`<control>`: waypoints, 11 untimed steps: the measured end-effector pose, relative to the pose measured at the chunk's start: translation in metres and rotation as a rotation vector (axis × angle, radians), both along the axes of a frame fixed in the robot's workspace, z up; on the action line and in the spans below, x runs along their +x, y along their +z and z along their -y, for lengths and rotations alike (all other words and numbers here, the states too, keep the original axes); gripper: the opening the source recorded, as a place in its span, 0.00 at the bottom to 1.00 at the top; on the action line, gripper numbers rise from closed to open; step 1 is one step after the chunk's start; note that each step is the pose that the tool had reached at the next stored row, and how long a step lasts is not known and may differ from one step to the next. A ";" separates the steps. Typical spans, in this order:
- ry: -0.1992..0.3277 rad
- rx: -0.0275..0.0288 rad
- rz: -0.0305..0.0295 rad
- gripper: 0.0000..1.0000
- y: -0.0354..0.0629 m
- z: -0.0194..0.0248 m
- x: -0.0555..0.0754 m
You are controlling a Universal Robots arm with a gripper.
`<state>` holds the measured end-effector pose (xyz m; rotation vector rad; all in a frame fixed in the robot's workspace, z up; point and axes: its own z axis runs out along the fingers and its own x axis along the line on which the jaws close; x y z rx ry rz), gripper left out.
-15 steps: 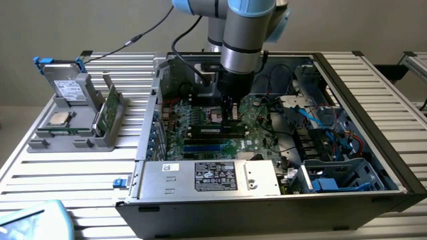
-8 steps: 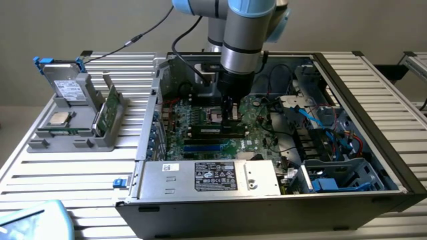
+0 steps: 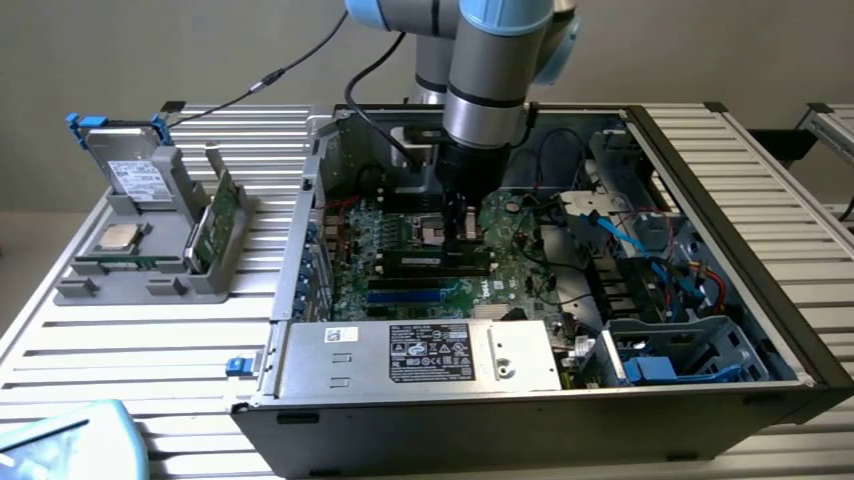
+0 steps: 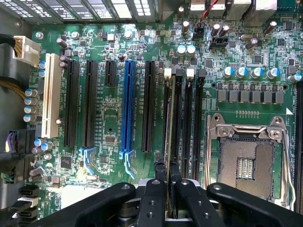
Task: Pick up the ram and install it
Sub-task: 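Insert the ram into the slot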
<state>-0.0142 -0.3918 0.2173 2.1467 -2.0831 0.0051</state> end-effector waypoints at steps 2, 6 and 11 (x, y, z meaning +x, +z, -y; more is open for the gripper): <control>0.000 0.0009 -0.0029 0.14 0.0001 0.0000 0.001; 0.000 0.0020 -0.0107 0.14 -0.0001 0.0000 0.002; 0.000 0.0018 -0.0156 0.14 -0.0001 0.0000 0.002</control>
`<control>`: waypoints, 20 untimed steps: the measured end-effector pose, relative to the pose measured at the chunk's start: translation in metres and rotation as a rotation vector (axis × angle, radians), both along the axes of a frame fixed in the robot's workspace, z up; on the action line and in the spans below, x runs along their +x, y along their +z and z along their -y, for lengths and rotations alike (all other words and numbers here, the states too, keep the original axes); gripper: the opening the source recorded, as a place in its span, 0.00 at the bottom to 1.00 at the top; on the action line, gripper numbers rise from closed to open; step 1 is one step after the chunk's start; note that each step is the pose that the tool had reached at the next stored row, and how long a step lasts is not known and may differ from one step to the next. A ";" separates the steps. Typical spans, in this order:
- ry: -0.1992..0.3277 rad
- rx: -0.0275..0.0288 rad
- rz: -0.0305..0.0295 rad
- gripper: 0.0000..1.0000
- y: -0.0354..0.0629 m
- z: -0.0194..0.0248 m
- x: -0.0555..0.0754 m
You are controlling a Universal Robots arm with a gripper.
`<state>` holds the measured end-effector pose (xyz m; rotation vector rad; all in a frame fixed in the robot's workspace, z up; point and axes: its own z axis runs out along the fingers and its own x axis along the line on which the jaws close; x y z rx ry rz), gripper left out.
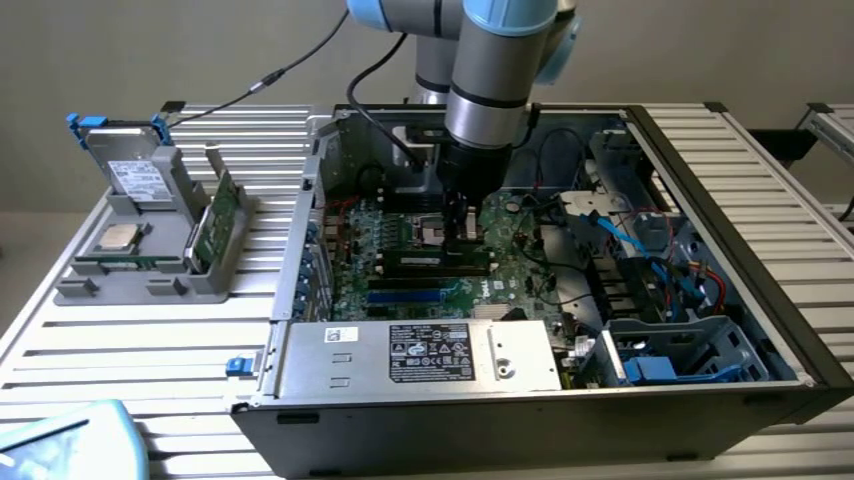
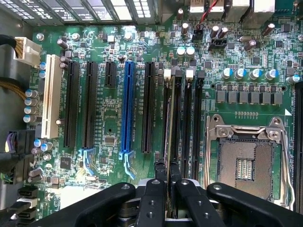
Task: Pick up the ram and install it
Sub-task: 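Insert the ram into the slot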
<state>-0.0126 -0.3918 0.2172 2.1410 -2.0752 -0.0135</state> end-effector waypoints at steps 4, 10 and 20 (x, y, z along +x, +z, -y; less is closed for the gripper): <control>0.000 0.0000 -0.0092 0.14 0.0000 0.0000 0.001; 0.000 0.0001 -0.0164 0.14 0.0005 -0.0004 0.001; 0.000 -0.0002 -0.0170 0.14 0.0146 -0.0005 -0.001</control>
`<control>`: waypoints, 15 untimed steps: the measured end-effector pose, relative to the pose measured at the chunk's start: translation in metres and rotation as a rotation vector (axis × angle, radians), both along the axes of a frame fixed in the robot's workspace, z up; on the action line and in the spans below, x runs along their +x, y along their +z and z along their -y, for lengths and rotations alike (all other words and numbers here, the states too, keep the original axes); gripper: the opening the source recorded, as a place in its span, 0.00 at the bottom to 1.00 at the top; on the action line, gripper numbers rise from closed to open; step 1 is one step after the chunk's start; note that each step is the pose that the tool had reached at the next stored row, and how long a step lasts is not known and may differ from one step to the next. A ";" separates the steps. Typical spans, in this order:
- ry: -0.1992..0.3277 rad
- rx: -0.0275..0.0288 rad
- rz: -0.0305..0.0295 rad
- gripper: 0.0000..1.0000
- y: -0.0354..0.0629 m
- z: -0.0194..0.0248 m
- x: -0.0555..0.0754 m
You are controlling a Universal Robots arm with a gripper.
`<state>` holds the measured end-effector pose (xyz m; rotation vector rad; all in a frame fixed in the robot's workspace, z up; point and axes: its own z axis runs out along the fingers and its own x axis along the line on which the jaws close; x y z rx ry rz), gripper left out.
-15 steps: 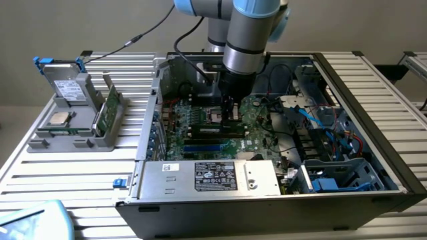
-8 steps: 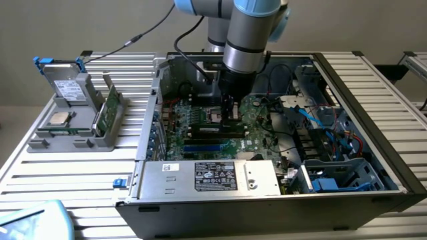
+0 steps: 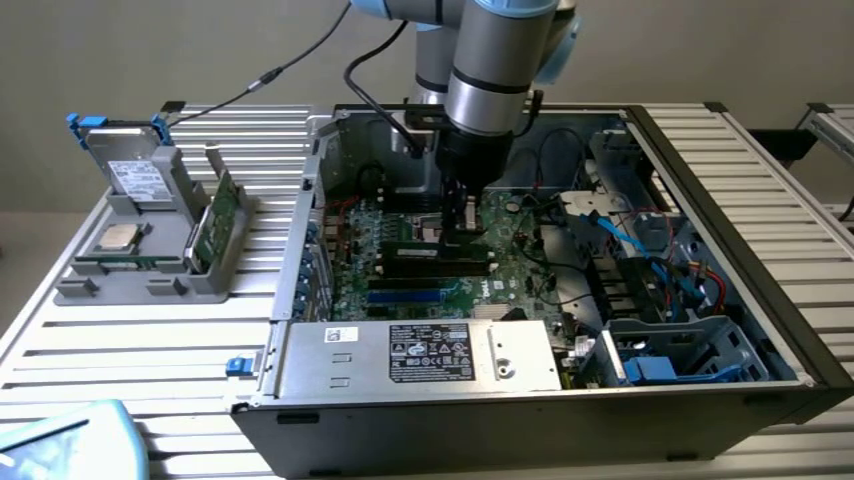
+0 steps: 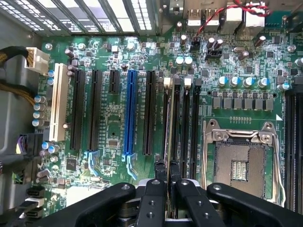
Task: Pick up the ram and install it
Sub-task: 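Insert the ram into the slot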
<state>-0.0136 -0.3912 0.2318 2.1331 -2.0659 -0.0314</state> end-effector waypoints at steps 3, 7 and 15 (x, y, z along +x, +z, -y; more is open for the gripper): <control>0.001 -0.0036 0.0017 0.14 0.0009 -0.0001 -0.001; 0.009 -0.0099 0.0070 0.14 0.0011 0.0000 -0.001; 0.020 -0.0122 0.0176 0.14 0.0002 0.0000 -0.001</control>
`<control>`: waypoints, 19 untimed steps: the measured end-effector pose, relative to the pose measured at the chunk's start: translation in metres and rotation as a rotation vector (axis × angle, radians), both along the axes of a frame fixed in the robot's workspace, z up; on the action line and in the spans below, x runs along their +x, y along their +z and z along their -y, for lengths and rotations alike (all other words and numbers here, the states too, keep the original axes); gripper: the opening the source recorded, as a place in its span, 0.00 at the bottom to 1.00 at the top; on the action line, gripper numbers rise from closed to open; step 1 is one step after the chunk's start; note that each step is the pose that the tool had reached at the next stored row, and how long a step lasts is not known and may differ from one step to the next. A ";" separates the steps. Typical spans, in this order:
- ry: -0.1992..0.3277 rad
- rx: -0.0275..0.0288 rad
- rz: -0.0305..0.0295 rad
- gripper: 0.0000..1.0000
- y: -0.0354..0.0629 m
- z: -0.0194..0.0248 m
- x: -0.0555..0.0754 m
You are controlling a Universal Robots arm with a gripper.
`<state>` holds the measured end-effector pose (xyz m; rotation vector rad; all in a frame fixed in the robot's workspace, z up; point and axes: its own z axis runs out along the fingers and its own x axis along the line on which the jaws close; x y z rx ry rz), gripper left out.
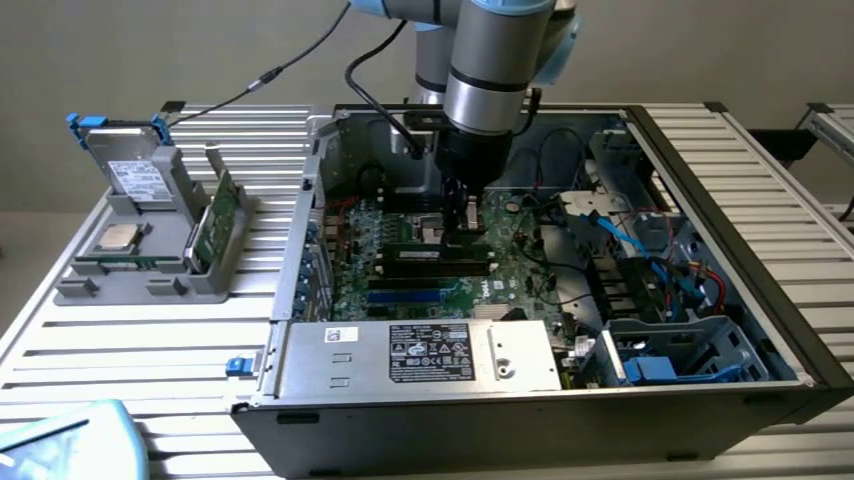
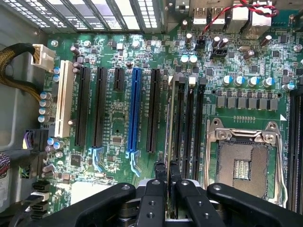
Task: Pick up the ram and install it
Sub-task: 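Insert the ram into the slot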
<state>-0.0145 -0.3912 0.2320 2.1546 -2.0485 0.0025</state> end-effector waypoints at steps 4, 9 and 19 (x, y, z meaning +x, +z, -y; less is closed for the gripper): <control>0.005 -0.0026 0.0055 0.14 -0.0022 0.0000 0.000; 0.005 -0.0062 0.0115 0.14 -0.0061 -0.0001 0.000; 0.005 -0.0068 0.0124 0.14 -0.0083 0.0000 0.000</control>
